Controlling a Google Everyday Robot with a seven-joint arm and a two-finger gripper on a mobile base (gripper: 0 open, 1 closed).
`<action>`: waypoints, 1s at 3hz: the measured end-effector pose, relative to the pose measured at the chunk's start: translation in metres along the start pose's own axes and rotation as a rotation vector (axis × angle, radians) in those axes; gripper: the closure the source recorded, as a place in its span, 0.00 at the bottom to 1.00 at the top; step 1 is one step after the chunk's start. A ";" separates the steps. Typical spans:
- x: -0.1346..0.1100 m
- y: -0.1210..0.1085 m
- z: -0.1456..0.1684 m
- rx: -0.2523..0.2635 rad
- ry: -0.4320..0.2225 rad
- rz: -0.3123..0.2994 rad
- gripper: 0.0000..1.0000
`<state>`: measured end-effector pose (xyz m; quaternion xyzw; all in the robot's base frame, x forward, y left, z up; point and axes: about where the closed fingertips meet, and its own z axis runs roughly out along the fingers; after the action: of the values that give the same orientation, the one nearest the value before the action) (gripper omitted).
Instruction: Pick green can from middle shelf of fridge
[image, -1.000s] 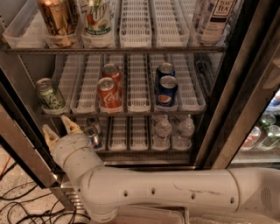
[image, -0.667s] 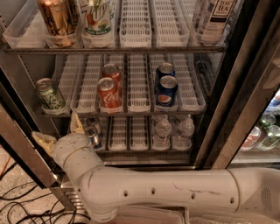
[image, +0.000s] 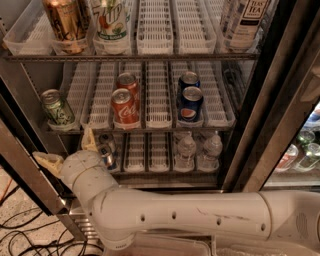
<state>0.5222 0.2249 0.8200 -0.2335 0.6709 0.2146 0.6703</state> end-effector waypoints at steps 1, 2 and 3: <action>-0.002 -0.006 0.009 -0.007 -0.009 -0.018 0.21; -0.007 -0.016 0.025 -0.023 -0.023 -0.036 0.22; -0.013 -0.025 0.046 -0.051 -0.039 -0.052 0.17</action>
Offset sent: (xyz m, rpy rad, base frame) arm 0.0540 0.0032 0.0131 -0.0241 -0.0679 0.0466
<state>0.5736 0.2332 0.8327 -0.2637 0.6459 0.2183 0.6823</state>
